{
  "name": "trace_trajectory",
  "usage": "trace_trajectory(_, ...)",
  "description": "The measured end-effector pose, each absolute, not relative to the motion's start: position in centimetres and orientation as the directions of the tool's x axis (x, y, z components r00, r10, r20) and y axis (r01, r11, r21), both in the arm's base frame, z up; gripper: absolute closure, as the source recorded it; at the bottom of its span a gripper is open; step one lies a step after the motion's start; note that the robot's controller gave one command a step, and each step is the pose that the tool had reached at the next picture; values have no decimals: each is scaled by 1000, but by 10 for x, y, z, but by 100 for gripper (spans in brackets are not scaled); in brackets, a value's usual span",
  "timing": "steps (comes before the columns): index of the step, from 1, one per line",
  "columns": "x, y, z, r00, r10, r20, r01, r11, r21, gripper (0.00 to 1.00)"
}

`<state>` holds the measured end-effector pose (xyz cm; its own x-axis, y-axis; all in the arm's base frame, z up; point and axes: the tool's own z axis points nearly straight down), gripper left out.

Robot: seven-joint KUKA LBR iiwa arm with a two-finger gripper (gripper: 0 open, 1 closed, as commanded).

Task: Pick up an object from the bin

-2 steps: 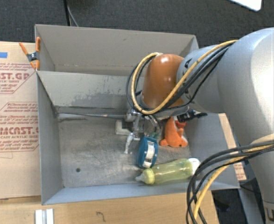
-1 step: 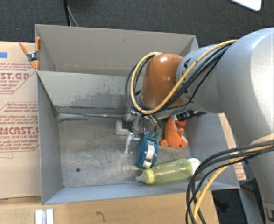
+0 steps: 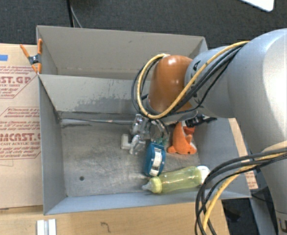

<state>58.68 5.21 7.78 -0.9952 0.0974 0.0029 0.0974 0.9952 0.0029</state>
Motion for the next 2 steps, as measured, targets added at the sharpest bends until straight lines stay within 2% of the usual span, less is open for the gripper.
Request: trace_trajectory(2, 587, 52, 78, -995, 98, 2, 98, 995, 3, 100)
